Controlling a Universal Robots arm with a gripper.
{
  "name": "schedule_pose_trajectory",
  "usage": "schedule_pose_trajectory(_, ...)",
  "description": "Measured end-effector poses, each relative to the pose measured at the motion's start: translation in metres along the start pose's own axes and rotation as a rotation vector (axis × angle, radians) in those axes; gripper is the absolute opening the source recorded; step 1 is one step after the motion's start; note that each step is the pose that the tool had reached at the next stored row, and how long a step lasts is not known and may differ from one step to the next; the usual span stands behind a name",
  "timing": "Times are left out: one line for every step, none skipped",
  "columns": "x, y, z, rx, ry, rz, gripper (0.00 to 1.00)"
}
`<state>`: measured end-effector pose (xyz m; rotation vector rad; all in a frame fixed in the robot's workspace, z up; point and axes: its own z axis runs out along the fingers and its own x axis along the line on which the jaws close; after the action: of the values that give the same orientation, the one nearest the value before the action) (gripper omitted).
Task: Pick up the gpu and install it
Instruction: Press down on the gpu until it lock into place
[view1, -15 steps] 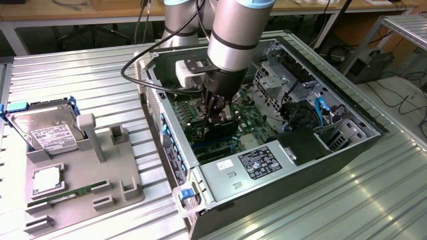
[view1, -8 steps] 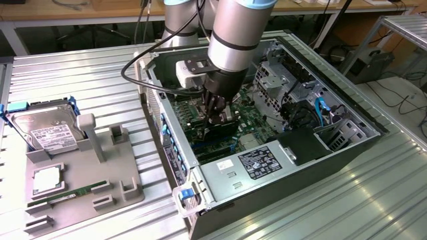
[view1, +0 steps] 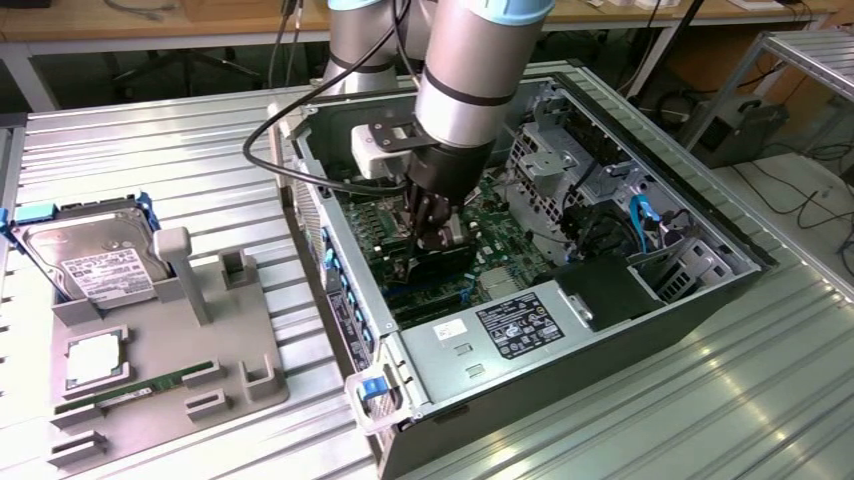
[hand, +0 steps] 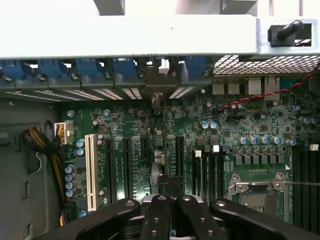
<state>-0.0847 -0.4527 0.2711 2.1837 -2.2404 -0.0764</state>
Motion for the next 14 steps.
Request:
schedule_pose_trajectory(0.000,0.0000,0.0003,-0.0004,0.0008,0.000,0.11)
schedule_pose_trajectory(0.000,0.0000,0.0008,-0.0006,0.0011,0.000,0.11)
schedule_pose_trajectory(0.000,0.0001,0.0013,-0.0008,0.0015,0.000,0.11)
schedule_pose_trajectory(0.000,0.0002,0.0019,-0.0008,0.0016,0.000,0.11)
schedule_pose_trajectory(0.000,0.0003,0.0026,-0.0005,0.0014,0.000,0.11)
schedule_pose_trajectory(0.000,0.0003,0.0031,-0.0003,0.0012,0.000,0.11)
schedule_pose_trajectory(0.000,0.0003,0.0032,-0.0002,0.0009,0.000,0.11)
schedule_pose_trajectory(0.000,0.0003,0.0022,0.0001,0.0002,0.000,0.11)
schedule_pose_trajectory(0.000,0.0002,-0.0002,0.0015,-0.0023,0.000,0.11)
schedule_pose_trajectory(0.000,0.0002,-0.0049,0.0009,-0.0013,0.000,0.11)
schedule_pose_trajectory(0.000,0.0003,-0.0098,0.0002,0.0001,0.000,0.11)
schedule_pose_trajectory(0.000,0.0002,-0.0148,-0.0001,0.0007,0.000,0.11)
schedule_pose_trajectory(0.000,0.0002,-0.0193,0.0001,0.0004,0.000,0.11)
schedule_pose_trajectory(-0.001,0.0002,-0.0235,-0.0001,0.0005,0.000,0.11)
